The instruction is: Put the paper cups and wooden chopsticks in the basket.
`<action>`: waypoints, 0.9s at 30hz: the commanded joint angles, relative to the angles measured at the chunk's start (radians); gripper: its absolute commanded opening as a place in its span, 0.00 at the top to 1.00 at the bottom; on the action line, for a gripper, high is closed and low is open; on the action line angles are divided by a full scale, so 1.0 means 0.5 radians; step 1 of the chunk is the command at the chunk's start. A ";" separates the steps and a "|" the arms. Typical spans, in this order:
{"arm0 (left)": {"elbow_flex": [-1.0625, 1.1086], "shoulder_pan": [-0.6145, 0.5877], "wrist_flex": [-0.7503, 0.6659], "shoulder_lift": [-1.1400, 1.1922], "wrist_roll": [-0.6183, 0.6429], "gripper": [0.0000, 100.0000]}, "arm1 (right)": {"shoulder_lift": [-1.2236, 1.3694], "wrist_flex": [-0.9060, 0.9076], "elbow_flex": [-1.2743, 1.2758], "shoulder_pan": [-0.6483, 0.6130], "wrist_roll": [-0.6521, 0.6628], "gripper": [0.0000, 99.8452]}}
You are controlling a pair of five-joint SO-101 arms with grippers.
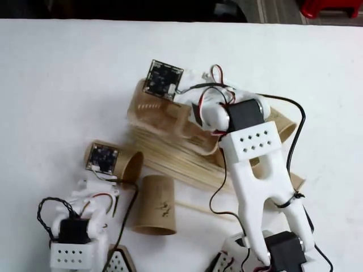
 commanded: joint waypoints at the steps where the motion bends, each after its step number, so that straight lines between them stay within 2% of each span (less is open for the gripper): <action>1: -0.009 0.002 0.009 -0.002 0.012 0.98 | -0.118 -0.014 -0.114 0.002 0.015 0.98; 4: -0.009 0.002 0.009 -0.002 0.012 0.98 | -0.097 -0.097 -0.110 0.032 -0.003 0.96; 10: -0.009 0.002 0.009 -0.002 0.012 0.98 | -0.072 -0.293 -0.123 0.149 -0.347 0.77; 14: -0.009 0.002 0.009 -0.002 0.012 0.98 | -0.121 -0.345 -0.150 0.167 -0.451 0.74; 19: -0.009 0.002 0.009 -0.002 0.012 0.98 | -0.358 -0.158 -0.160 0.155 -0.451 0.74; 27: -0.009 0.002 0.009 -0.002 0.012 0.98 | -0.689 0.462 -0.153 0.167 -0.454 0.77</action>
